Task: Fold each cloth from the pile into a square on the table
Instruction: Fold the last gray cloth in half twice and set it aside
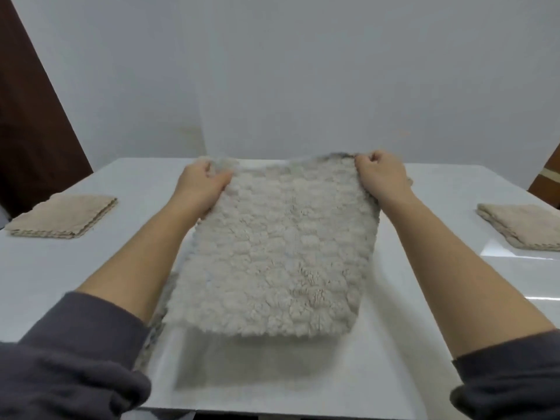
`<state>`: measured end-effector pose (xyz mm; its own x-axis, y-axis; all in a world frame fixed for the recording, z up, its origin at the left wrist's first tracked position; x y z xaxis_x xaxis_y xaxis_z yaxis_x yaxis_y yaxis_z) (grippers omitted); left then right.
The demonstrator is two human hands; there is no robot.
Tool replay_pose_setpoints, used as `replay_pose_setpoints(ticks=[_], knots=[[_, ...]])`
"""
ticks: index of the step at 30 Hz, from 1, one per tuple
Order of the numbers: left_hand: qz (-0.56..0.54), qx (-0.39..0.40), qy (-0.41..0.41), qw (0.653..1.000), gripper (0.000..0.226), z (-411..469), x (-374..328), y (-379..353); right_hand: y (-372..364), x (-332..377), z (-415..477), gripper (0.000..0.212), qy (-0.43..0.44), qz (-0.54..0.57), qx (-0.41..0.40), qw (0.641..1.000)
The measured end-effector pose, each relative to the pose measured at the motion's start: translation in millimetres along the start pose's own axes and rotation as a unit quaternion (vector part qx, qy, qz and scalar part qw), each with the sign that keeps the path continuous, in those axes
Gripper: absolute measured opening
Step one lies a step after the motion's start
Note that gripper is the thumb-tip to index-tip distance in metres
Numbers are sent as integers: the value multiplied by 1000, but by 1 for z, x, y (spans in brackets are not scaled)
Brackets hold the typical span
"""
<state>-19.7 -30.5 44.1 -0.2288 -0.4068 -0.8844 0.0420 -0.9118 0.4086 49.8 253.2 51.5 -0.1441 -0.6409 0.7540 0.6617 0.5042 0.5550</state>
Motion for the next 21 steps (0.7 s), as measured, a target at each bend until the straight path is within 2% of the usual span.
replay_pose_setpoints(ticks=[4,6,8,9,11,12,15,17,18,21], knots=[[132,12,69,989,18,15,52,-42,-44,-41,-2,31,-104,3,52,993],[146,-3,101,984,18,20,65,-57,-59,-51,2,43,-155,84,85,981],[188,-25,122,974,38,21,69,-68,-68,-54,5,55,-174,169,114,963],[238,-23,114,964,49,20,68,-74,-70,-55,6,59,-153,149,122,969],[350,35,58,934,61,13,65,-89,-74,-54,4,60,-53,-26,129,990],[385,84,32,918,63,8,66,-100,-78,-53,-1,58,15,-111,140,984],[415,190,22,890,68,-6,77,-127,-104,-50,-20,58,170,-241,268,917],[424,197,-2,884,69,-5,84,-131,-121,-57,-27,65,173,-308,338,872],[425,198,-17,883,68,-1,85,-130,-125,-61,-28,69,158,-332,348,863],[415,210,-37,885,67,9,85,-126,-130,-67,-24,73,132,-356,326,866]])
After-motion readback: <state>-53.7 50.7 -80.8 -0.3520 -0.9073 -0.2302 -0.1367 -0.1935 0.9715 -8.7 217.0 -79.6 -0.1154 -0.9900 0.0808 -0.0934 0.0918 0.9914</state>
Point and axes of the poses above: each hand's wrist, its own z-axis towards the middle knuckle, its own y-axis out of the back of the hand, x = y × z, the point moved 1 cm from there along z, towards the middle knuckle, and after that the axes turned 4 degrees about -z, right-handed, at the moved point
